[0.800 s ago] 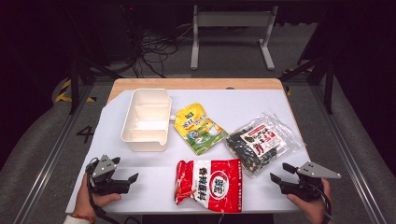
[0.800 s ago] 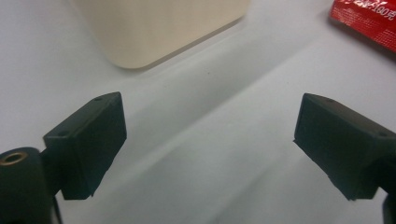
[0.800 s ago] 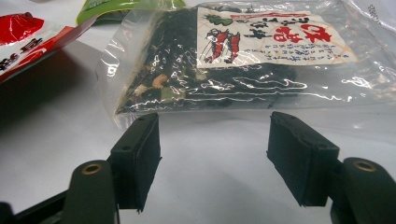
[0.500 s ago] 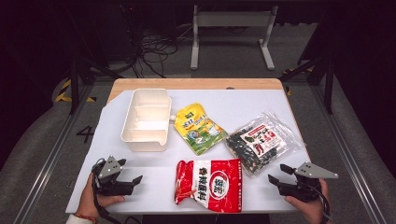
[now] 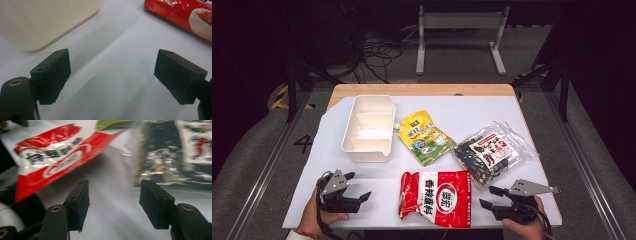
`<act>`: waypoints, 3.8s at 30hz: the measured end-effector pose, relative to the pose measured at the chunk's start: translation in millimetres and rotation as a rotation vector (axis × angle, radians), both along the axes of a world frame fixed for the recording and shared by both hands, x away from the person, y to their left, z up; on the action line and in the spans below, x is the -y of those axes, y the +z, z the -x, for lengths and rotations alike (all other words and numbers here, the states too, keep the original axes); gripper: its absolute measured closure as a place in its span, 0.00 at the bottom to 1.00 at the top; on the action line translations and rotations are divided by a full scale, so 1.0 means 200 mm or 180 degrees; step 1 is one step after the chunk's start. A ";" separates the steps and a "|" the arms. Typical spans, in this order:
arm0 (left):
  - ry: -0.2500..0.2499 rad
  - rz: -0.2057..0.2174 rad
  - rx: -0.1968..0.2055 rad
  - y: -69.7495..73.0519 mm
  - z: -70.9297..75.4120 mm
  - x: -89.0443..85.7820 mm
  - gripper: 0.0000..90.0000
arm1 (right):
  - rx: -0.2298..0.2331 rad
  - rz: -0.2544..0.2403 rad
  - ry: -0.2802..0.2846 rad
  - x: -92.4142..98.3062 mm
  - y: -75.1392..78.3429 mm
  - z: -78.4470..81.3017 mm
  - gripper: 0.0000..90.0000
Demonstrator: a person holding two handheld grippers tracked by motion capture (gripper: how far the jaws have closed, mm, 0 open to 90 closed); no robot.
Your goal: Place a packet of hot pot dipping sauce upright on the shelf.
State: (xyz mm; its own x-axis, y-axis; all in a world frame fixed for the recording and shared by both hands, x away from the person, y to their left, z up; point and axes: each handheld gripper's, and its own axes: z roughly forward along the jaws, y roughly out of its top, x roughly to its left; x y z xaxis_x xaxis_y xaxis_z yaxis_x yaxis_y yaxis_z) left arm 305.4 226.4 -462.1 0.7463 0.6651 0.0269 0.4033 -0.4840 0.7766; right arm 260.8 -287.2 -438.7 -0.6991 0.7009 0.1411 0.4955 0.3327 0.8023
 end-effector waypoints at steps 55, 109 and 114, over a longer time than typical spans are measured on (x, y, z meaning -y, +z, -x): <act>-0.0262 0.0007 -0.0047 0.03 -0.04 0.12 0.15 | -0.0392 -0.0039 0.0453 -0.29 -0.06 -0.04 0.62; -0.1545 0.0421 -0.0365 0.16 -0.33 0.56 0.46 | 0.1875 0.0962 0.1194 -0.78 0.50 -0.22 1.00; -0.1570 0.0447 -0.0239 0.17 -0.31 0.54 0.91 | 0.1883 0.0900 0.1134 -0.77 0.51 -0.23 1.00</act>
